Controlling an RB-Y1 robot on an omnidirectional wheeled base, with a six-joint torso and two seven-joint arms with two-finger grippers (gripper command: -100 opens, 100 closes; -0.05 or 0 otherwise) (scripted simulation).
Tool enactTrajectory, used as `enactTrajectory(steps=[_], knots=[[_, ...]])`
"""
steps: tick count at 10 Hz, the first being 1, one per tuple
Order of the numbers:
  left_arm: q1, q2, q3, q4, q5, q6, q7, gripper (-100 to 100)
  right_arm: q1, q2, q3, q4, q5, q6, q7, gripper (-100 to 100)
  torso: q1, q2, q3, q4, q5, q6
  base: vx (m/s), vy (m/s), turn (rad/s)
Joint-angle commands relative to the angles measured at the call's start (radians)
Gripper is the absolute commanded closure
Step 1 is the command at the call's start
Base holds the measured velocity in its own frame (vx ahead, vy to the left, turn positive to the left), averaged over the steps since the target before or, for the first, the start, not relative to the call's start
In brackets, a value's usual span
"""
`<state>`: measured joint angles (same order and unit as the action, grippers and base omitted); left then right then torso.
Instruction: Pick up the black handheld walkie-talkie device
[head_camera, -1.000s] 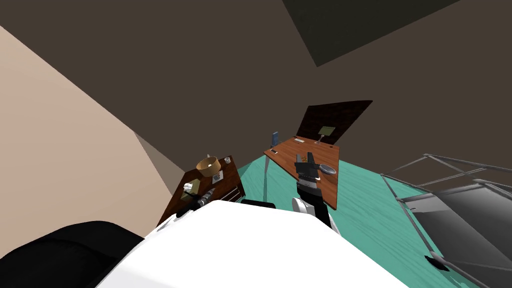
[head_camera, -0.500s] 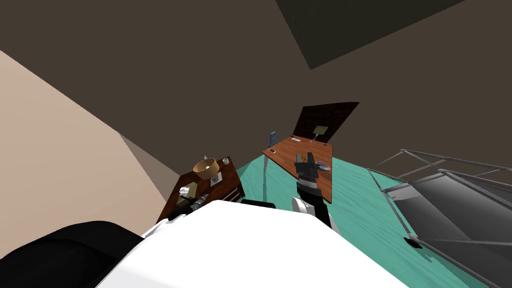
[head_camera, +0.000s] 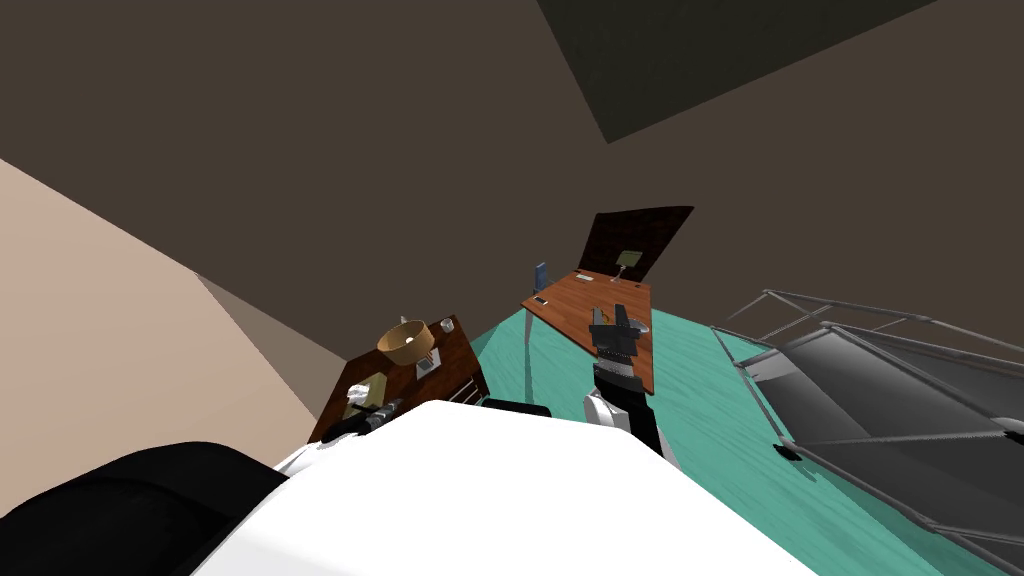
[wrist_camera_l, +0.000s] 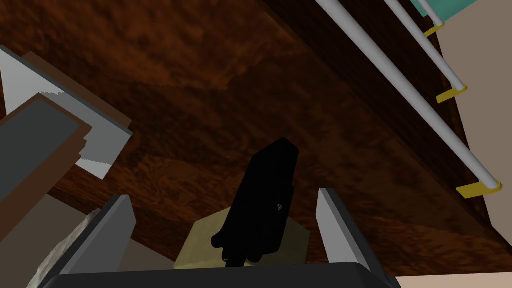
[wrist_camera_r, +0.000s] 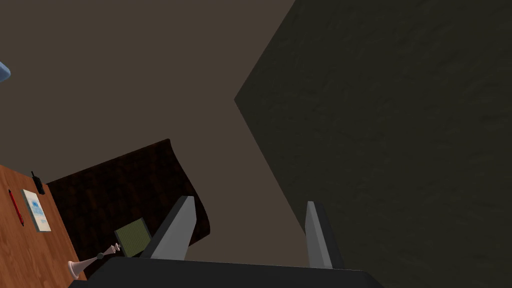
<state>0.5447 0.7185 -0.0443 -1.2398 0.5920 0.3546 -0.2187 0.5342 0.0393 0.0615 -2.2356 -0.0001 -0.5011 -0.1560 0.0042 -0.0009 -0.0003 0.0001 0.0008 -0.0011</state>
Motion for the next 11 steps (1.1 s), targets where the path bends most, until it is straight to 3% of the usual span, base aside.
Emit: enactTrajectory(steps=[1, 3, 4, 5, 6, 9, 10, 11], knots=[[-0.004, 0.014, -0.009, 0.029, 0.021, -0.004, -0.010, -100, 0.000, 0.000, 0.000, 0.000, 0.000, 0.000, 0.000, 0, 0.000, 0.000, 0.000, 0.000, 0.000, 0.000, -0.003, 0.036, -0.030], [-0.010, 0.040, -0.002, 0.071, 0.045, 0.023, -0.025, -100, 0.000, 0.000, 0.000, 0.000, 0.000, 0.000, 0.000, 0, 0.000, 0.000, 0.000, 0.000, 0.000, 0.000, 0.007, 0.053, -0.117], [-0.006, 0.032, -0.002, 0.058, 0.037, 0.017, -0.020, -100, 0.000, 0.000, 0.000, 0.000, 0.000, 0.000, 0.000, 0, 0.001, -0.001, 0.000, 0.000, 0.000, 0.000, 0.003, 0.030, -0.020], [-0.006, 0.034, -0.001, 0.060, 0.038, 0.019, -0.021, 0, 0.000, 0.000, 0.000, 0.000, 0.000, 0.000, 0.000, 0, -0.001, -0.001, 0.000, 0.000, 0.000, 0.000, 0.001, 0.006, 0.002], [-0.027, 0.016, -0.002, 0.088, 0.021, 0.013, -0.017, -100, 0.000, 0.000, 0.000, 0.000, 0.000, 0.000, 0.000, 0, -0.002, 0.000, 0.000, 0.000, 0.000, 0.000, -0.012, 0.020, -0.054], [-0.069, -0.020, -0.005, 0.146, -0.013, 0.000, -0.008, -100, 0.000, 0.000, 0.000, 0.000, 0.000, 0.000, 0.000, 0, 0.000, 0.001, 0.001, 0.000, 0.000, 0.000, -0.027, 0.043, -0.061], [-0.061, -0.014, -0.002, 0.132, -0.010, 0.005, -0.009, -100, 0.000, 0.000, 0.000, 0.000, 0.000, 0.000, 0.000, 0, 0.000, 0.001, 0.001, 0.000, 0.000, 0.000, -0.008, 0.019, -0.013], [-0.062, -0.016, -0.002, 0.134, -0.012, 0.005, -0.008, 100, 0.000, 0.000, 0.000, 0.000, 0.000, 0.000, 0.000, 0, -0.001, 0.000, 0.000, 0.000, 0.000, 0.000, 0.000, 0.000, 0.000]])
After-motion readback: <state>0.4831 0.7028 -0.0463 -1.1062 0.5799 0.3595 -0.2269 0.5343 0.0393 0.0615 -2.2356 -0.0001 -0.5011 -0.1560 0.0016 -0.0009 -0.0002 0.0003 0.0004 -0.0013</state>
